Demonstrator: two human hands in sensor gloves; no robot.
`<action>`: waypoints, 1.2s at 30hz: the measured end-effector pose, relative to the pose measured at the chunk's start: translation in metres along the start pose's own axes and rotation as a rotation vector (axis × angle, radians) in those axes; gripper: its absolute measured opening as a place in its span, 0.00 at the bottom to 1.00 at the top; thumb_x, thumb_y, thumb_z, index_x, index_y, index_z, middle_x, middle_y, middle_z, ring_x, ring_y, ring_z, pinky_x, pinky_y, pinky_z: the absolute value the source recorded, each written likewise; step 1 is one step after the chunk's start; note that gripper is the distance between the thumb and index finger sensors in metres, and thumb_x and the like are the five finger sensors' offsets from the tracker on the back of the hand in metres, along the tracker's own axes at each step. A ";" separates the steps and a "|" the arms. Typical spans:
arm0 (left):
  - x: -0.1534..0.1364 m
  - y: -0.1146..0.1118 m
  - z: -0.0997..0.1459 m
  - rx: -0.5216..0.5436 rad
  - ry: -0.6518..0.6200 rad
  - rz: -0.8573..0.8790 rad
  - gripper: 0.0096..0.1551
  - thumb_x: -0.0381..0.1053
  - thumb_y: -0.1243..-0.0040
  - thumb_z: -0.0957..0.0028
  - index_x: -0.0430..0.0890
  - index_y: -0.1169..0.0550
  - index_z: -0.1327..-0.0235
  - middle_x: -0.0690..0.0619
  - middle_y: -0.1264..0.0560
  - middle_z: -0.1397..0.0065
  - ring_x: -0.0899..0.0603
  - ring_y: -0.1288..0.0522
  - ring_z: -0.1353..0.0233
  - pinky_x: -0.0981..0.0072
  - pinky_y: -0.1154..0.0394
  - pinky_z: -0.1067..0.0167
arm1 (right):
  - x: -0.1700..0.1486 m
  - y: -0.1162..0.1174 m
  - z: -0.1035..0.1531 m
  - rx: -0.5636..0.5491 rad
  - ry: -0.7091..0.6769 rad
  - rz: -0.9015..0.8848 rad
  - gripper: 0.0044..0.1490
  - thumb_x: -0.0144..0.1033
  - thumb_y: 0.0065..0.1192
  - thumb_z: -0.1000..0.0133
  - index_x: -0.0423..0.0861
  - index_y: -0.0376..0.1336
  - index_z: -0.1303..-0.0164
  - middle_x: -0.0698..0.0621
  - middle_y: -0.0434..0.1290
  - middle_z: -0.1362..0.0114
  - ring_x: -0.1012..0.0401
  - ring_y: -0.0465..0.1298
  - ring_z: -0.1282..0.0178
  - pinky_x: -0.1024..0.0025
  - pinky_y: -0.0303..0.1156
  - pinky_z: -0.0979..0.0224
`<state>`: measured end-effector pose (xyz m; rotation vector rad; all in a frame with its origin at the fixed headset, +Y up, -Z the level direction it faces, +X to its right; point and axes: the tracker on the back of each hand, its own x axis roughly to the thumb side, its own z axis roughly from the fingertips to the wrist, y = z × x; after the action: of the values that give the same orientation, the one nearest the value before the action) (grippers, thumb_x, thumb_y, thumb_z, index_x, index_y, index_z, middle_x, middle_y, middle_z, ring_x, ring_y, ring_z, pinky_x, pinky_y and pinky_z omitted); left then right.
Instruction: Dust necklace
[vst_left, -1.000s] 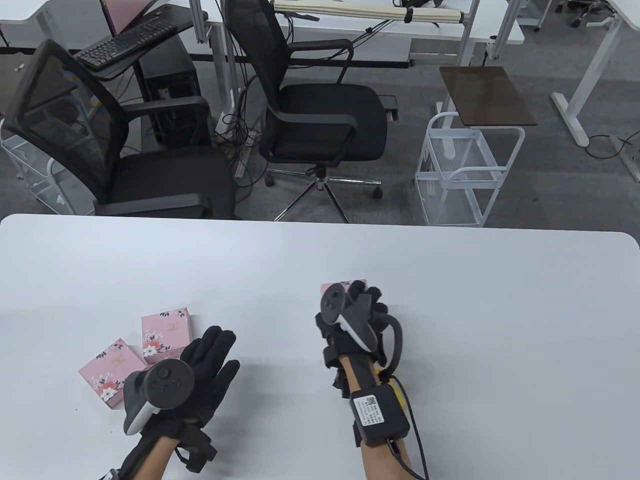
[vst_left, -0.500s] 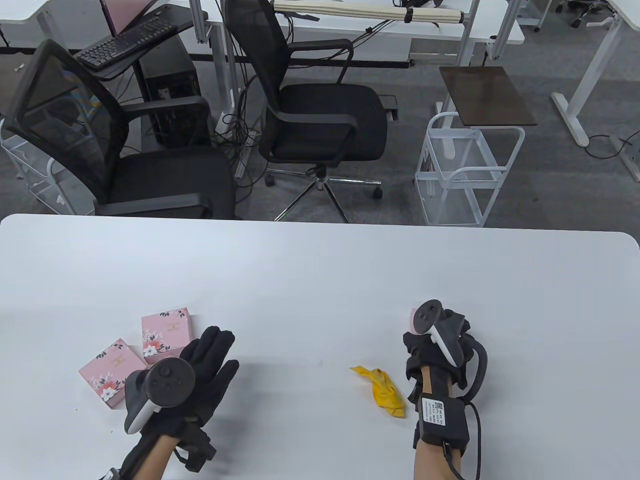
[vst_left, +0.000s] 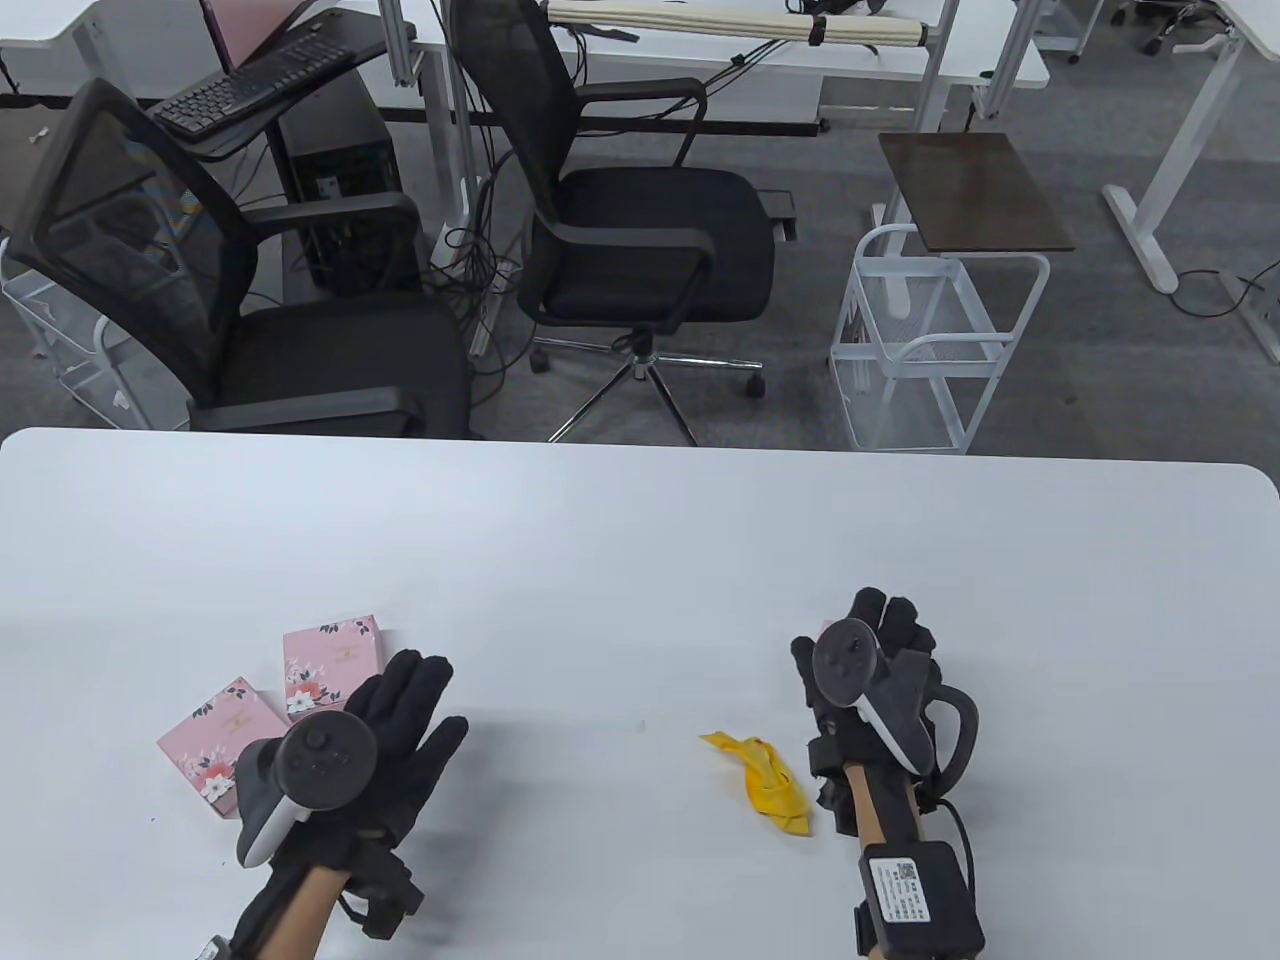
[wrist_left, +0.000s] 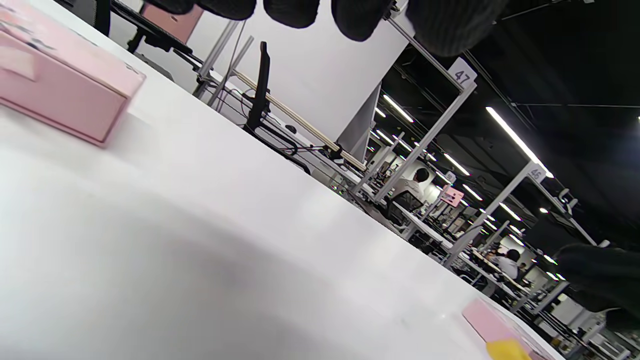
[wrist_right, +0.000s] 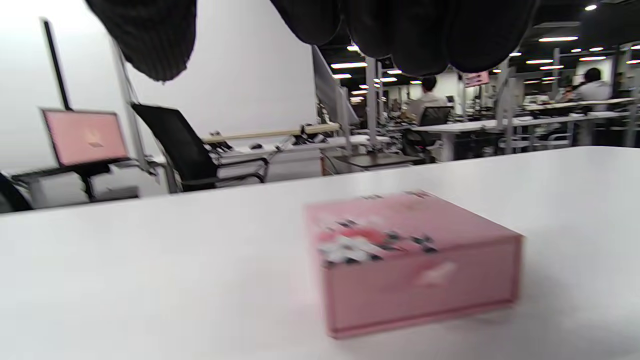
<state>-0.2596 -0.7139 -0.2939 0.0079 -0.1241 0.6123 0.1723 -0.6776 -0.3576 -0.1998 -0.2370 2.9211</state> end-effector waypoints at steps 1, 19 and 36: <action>-0.002 0.002 0.000 0.007 0.011 -0.009 0.41 0.65 0.49 0.35 0.52 0.44 0.12 0.43 0.50 0.09 0.30 0.52 0.17 0.32 0.48 0.24 | 0.010 -0.005 0.010 -0.015 -0.053 -0.048 0.52 0.56 0.57 0.32 0.32 0.45 0.13 0.23 0.49 0.14 0.26 0.58 0.23 0.31 0.59 0.24; -0.040 0.046 -0.021 0.013 0.227 -0.084 0.51 0.67 0.41 0.38 0.49 0.48 0.11 0.41 0.51 0.09 0.32 0.55 0.15 0.33 0.49 0.22 | 0.043 0.004 0.083 -0.017 -0.276 -0.191 0.48 0.54 0.56 0.31 0.33 0.49 0.14 0.25 0.52 0.15 0.27 0.61 0.24 0.33 0.60 0.24; -0.088 0.030 -0.104 -0.483 0.459 -0.487 0.74 0.70 0.33 0.50 0.47 0.67 0.16 0.45 0.69 0.10 0.36 0.72 0.15 0.31 0.65 0.22 | 0.041 0.003 0.084 0.028 -0.292 -0.184 0.48 0.55 0.55 0.31 0.34 0.49 0.13 0.27 0.54 0.15 0.29 0.62 0.24 0.32 0.59 0.24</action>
<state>-0.3363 -0.7356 -0.4084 -0.5535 0.1759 0.0759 0.1189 -0.6838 -0.2803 0.2431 -0.2437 2.7579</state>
